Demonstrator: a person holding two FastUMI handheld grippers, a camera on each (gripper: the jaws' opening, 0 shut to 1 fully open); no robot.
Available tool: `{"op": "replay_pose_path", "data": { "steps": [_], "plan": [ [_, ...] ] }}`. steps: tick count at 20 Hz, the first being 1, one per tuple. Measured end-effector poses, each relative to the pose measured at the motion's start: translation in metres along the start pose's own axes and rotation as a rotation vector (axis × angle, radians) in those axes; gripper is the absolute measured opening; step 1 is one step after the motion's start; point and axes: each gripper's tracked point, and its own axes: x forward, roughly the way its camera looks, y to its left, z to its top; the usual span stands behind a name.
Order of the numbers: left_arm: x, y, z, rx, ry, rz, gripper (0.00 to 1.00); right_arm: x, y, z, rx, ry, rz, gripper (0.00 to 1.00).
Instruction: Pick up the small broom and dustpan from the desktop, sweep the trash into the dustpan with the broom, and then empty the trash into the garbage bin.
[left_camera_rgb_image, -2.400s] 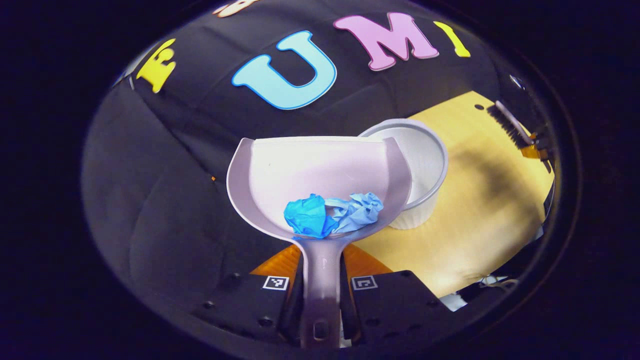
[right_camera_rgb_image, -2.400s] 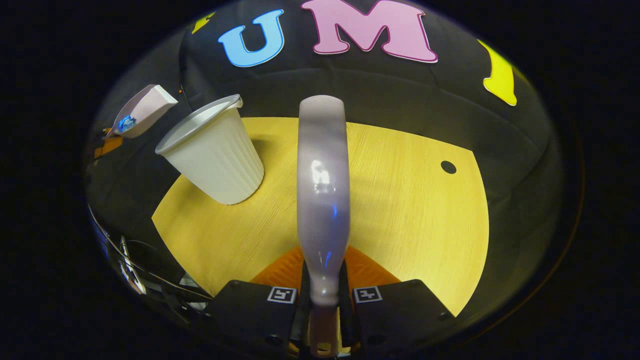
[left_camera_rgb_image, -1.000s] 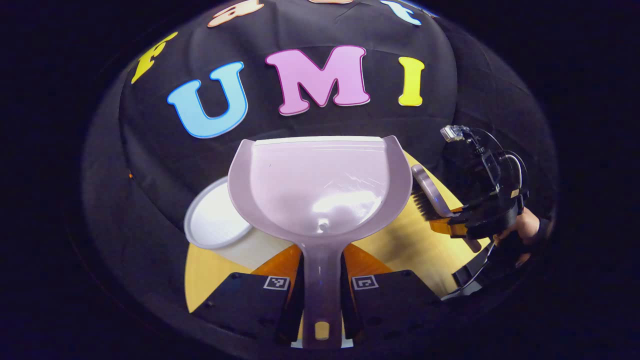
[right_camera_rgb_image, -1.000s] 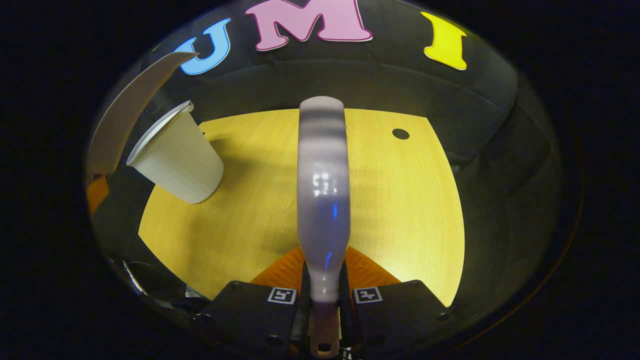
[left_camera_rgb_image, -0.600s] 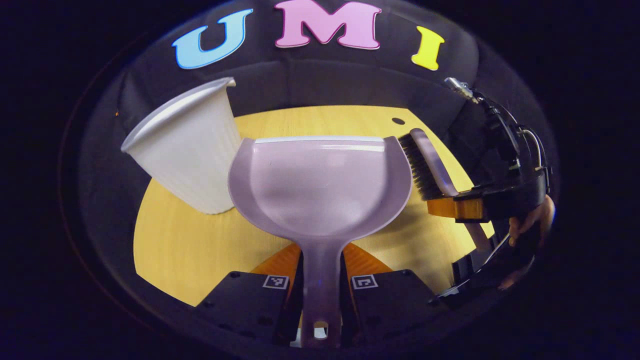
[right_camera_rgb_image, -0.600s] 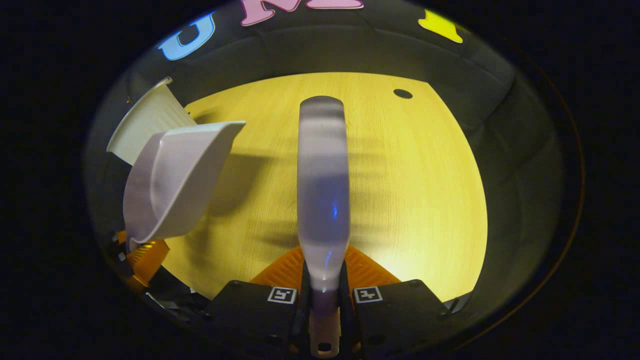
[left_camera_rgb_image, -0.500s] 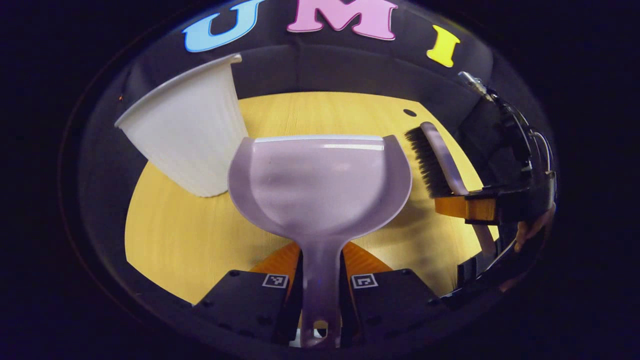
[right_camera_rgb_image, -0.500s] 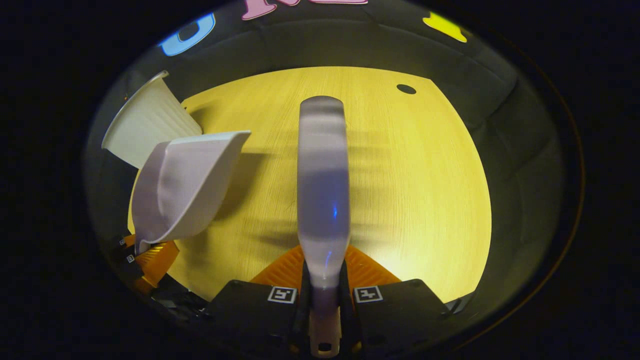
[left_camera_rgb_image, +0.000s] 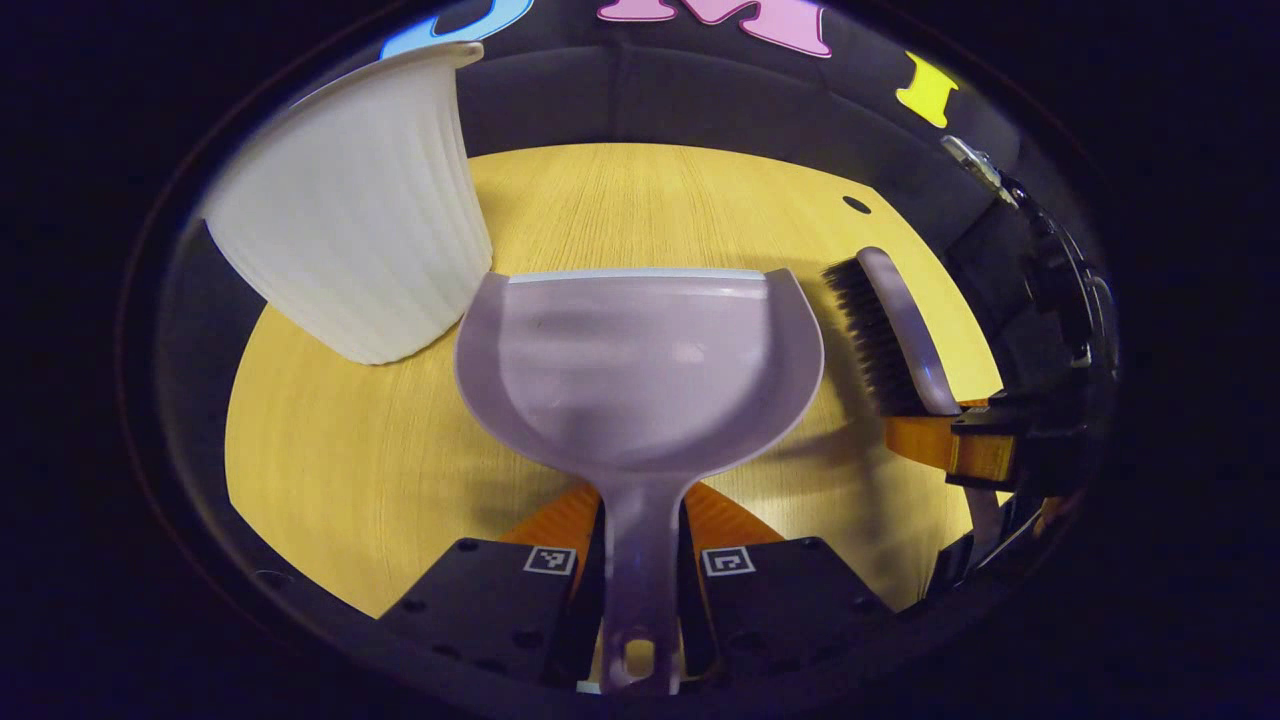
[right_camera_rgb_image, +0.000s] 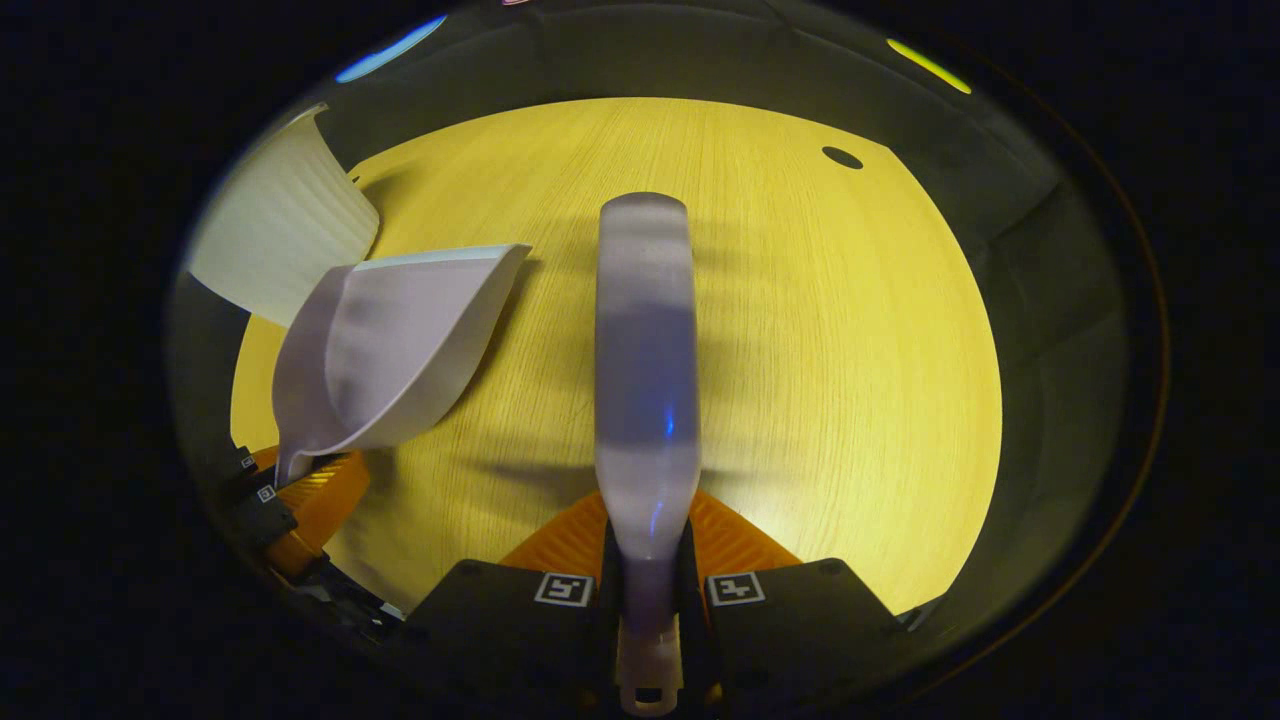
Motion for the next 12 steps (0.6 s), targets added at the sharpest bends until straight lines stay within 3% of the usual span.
{"op": "replay_pose_path", "data": {
  "steps": [8, 9, 10, 11, 12],
  "plan": [
    [-0.001, 0.004, -0.001, 0.065, 0.044, 0.037, 0.31, -0.006, -0.002, -0.006, 0.002, 0.064, 0.002, 0.24],
    [-0.003, 0.005, 0.0, 0.079, 0.046, 0.043, 0.32, -0.006, 0.0, -0.005, 0.008, 0.064, 0.013, 0.31],
    [-0.001, 0.006, -0.001, 0.087, 0.054, 0.051, 0.35, -0.008, 0.001, -0.006, 0.015, 0.074, 0.017, 0.44],
    [-0.006, 0.007, 0.001, 0.098, 0.046, 0.056, 0.43, -0.01, 0.001, -0.007, 0.018, 0.076, 0.02, 0.4],
    [-0.009, 0.005, 0.005, 0.098, 0.033, 0.055, 0.59, -0.009, 0.002, -0.006, 0.019, 0.071, 0.017, 0.54]
  ]
}}
